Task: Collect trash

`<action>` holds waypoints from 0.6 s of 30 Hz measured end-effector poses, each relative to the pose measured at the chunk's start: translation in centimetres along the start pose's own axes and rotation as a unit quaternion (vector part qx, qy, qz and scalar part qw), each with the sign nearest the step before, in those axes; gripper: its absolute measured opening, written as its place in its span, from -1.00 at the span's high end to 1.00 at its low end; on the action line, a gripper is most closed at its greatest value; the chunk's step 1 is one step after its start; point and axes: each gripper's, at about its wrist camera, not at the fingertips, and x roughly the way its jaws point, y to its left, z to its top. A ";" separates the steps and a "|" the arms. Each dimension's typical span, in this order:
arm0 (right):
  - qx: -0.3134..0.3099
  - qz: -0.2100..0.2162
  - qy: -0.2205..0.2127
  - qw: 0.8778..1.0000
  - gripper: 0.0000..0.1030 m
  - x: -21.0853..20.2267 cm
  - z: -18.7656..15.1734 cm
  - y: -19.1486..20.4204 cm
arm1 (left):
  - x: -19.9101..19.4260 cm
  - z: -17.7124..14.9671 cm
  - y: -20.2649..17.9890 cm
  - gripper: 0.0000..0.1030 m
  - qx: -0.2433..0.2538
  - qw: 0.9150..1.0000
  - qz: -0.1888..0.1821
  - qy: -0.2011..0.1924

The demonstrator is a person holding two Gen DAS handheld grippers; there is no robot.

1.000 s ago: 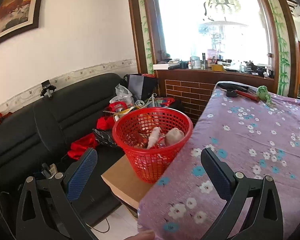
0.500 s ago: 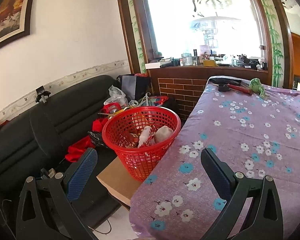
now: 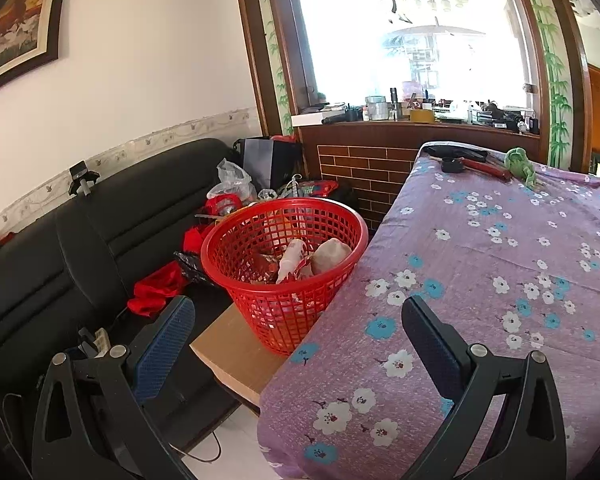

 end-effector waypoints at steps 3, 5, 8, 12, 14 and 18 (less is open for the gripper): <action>-0.004 0.001 0.003 1.000 -0.99 0.2 0.0 0.2 | 0.2 -0.1 0.1 -0.99 0.000 1.000 0.000 0.003; -0.005 0.000 0.003 1.000 -0.99 0.3 -0.1 0.4 | 0.3 -0.1 0.1 -0.99 0.001 1.000 0.000 0.004; -0.006 0.000 0.005 1.000 -0.99 0.4 -0.2 0.5 | 0.5 -0.2 0.2 -0.99 0.000 1.000 0.000 0.006; -0.006 0.000 0.008 1.000 -0.99 0.6 -0.2 0.5 | 0.6 -0.2 0.2 -0.99 0.001 1.000 -0.002 0.006; -0.006 0.000 0.007 1.000 -0.99 0.6 -0.2 0.5 | 0.6 -0.3 0.2 -0.99 0.001 1.000 0.000 0.007; -0.007 0.000 0.009 1.000 -0.99 0.7 -0.2 0.5 | 0.7 -0.4 0.1 -0.99 0.003 1.000 -0.001 0.009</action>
